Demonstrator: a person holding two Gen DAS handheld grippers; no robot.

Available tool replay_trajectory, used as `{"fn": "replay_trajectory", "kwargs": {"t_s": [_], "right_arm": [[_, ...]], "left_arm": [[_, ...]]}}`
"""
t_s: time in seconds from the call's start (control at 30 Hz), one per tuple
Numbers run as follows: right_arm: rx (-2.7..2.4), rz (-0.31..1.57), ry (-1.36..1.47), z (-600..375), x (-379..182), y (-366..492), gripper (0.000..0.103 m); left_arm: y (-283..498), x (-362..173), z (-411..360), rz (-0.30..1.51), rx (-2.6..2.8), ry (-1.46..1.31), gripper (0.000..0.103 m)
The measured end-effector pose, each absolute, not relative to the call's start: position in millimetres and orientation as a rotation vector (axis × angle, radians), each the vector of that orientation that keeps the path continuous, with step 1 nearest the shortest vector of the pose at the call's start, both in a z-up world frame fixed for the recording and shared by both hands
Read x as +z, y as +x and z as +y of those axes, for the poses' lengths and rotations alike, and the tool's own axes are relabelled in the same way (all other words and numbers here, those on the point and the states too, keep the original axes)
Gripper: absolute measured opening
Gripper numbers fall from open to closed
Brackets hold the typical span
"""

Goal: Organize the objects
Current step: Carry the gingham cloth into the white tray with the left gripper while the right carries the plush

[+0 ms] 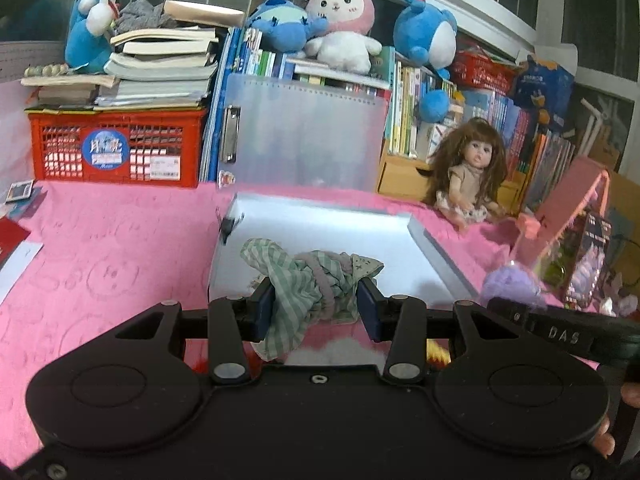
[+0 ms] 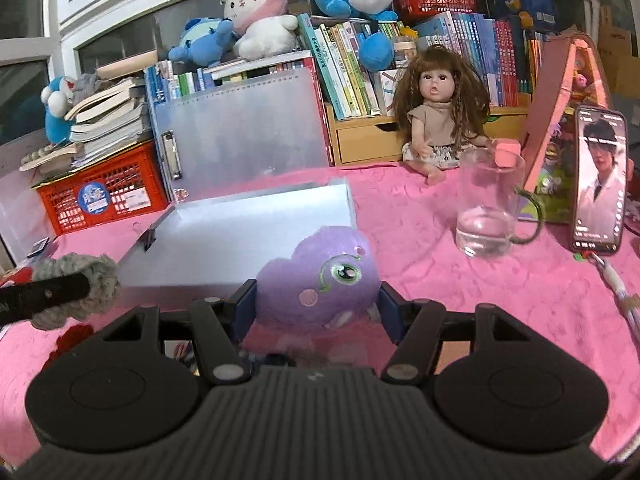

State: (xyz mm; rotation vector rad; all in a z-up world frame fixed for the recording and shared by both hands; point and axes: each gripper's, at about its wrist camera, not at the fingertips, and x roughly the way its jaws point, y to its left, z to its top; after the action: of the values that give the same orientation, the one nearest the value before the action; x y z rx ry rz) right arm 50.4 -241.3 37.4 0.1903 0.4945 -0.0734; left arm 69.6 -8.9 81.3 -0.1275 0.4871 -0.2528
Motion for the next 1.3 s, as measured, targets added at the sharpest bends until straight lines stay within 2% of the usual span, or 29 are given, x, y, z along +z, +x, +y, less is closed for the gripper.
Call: {"fn": "replay_trajectory", "kwargs": {"t_s": [0.17,0.4,0.73,1.3], "right_arm": [[-0.042,0.509,0.199,-247.1,40.0,76.6,0.065],[0.05,0.518,0.261,-258.6,43.9,125.6,0.065],[0.075,0.562,0.287,-257.6,26.1,197.3,0.065],[0.04,0.649,0.289,-261.3,-2.0,240.3,0.065]], "left_arm": [[105.8,86.1,-5.7,0.459,-0.3,-0.174,0.042],[175.1,77.8,-8.0,0.533,-0.3,-0.236,0.042],[254.0,44.5,-31.8,0.583,-0.28,-0.189,0.042],[297.5,16.2,-53.0,0.675,-0.243,-0.177,0.042]]}}
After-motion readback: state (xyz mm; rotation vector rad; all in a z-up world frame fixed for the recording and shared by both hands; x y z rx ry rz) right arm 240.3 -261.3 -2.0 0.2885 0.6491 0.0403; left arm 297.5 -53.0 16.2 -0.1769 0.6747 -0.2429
